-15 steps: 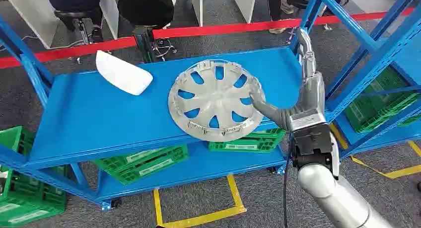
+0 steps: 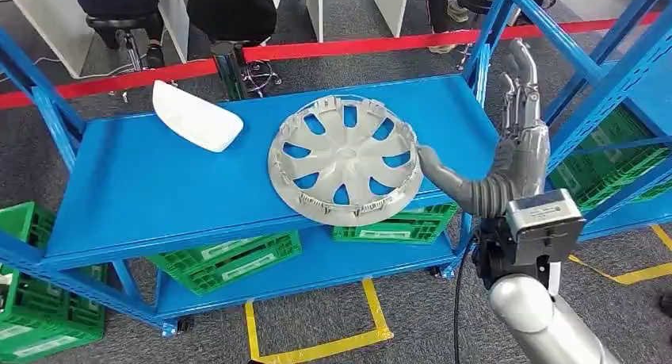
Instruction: Take the parts from the cabinet and place them on the table.
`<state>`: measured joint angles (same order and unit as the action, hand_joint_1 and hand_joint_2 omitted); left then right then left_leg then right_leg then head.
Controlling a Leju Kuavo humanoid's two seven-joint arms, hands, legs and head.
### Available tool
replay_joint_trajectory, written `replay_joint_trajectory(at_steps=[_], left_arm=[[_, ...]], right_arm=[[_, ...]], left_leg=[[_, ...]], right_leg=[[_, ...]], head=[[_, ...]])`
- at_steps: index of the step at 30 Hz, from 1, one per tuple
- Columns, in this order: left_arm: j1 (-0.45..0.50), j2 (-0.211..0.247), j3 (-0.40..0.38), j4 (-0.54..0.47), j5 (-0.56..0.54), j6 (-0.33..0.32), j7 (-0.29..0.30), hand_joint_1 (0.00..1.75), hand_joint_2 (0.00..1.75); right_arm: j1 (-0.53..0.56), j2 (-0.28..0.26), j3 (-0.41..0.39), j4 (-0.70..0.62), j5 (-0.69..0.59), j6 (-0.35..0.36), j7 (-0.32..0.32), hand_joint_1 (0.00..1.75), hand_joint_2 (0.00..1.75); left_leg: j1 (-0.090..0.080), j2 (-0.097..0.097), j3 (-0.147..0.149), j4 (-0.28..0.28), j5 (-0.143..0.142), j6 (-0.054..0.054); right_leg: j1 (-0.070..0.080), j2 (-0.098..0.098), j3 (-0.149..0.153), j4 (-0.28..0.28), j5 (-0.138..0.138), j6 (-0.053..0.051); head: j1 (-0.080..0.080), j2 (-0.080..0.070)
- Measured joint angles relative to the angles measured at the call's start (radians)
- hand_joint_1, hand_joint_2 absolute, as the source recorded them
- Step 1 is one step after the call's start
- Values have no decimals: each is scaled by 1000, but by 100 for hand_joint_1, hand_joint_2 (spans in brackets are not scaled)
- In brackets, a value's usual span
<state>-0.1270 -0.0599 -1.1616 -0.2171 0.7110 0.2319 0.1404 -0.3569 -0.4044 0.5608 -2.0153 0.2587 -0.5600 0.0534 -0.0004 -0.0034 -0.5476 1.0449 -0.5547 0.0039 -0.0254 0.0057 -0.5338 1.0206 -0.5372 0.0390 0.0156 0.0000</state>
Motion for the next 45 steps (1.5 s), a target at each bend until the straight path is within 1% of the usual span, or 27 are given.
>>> replay_joint_trajectory(at_steps=[10, 27, 32, 33, 35, 36, 37, 38, 39, 40, 41, 42, 43, 44, 45], left_arm=[[0, 0, 0, 0, 0, 0, 0, 0, 0], [0, 1, 0, 0, 0, 1, -6, 0, 0], [0, 3, 0, 0, 0, 1, -8, 0, 0], [0, 4, 0, 0, 0, 1, -8, 0, 0], [0, 4, 0, 0, 0, 1, -9, 0, 0], [-1, 4, 0, 0, 0, 2, -9, 0, 0], [0, 3, 0, 0, 0, 1, -9, 0, 0], [-1, 3, 0, 0, 0, 2, -10, 0, 0], [-1, 3, 0, 0, 0, 1, -10, 0, 0], [-1, 2, 0, 0, -1, 1, -10, 0, 0], [0, 2, 0, 0, -2, 1, -10, 0, 0], [0, 2, 0, 0, -1, 1, -10, 0, 0], [0, 2, 0, 0, -2, 1, -10, 0, 0], [0, 2, 0, 0, -2, 1, -10, 0, 0], [0, 2, 0, 0, -3, 1, -10, 0, 0]], right_arm=[[15, 7, -16, -10, -23, -16, -15, 0, 175], [23, 12, -30, -13, -30, -18, -19, 0, 175], [24, 13, -30, -13, -31, -18, -19, 0, 175], [24, 13, -30, -13, -31, -18, -19, 0, 175], [24, 14, -31, -15, -31, -18, -19, 0, 175], [24, 14, -32, -16, -31, -18, -19, 0, 175], [25, 14, -34, -18, -31, -18, -19, 0, 175], [23, 14, -38, -19, -31, -18, -21, 0, 175], [22, 14, -39, -19, -31, -18, -21, 0, 175], [24, 14, -39, -19, -32, -18, -21, 0, 175], [28, 14, -39, -19, -32, -18, -21, 0, 175], [29, 14, -39, -19, -35, -18, -21, 0, 175], [29, 14, -39, -19, -37, -17, -21, 0, 175], [29, 14, -39, -19, -37, -17, -21, 0, 175], [29, 14, -39, -20, -37, -16, -21, 0, 175]], left_leg=[[0, 2, 0, 0, 0, 0], [0, 4, 0, 0, 0, 0], [-5, 4, -1, 4, -2, 3], [-7, 4, -1, 4, -2, 4], [-8, 4, -4, 2, 0, 10], [-3, 4, -1, -9, 5, 18], [6, 7, 10, -23, 13, 23], [6, 8, 16, -31, 16, 27], [7, 10, 17, -32, 16, 27], [6, 11, 18, -32, 14, 28], [6, 12, 18, -32, 12, 29], [6, 13, 20, -31, 10, 28], [6, 12, 25, -31, 6, 25], [6, 12, 32, -31, 2, 22], [7, 10, 41, -31, -4, 18]], right_leg=[[0, 0, 0, 0, 0, 0], [0, 0, 0, 0, 0, 0], [-3, 1, 0, -4, 4, 5], [-4, 1, 0, -6, 4, 7], [-5, 1, 0, -13, 9, 13], [-3, 2, 2, -16, 10, 17], [-4, 0, 0, -11, 1, 18], [-1, -1, -14, 23, -17, 18], [0, -1, -51, 93, -51, 19], [-1, -1, -96, 177, -83, 20], [-1, -1, -140, 252, -104, 21], [-1, -1, -167, 289, -102, 22], [-1, -1, -170, 279, -73, 21], [-1, -1, -154, 226, -23, 18], [-2, -2, -125, 147, 33, 15]], head=[[0, 0], [0, 0], [-1, 0], [-2, 0], [-2, 0], [-3, 0], [-1, 0], [4, 0], [10, 0], [14, 0], [15, 0], [16, 0], [18, 0], [19, 0], [23, 0]])
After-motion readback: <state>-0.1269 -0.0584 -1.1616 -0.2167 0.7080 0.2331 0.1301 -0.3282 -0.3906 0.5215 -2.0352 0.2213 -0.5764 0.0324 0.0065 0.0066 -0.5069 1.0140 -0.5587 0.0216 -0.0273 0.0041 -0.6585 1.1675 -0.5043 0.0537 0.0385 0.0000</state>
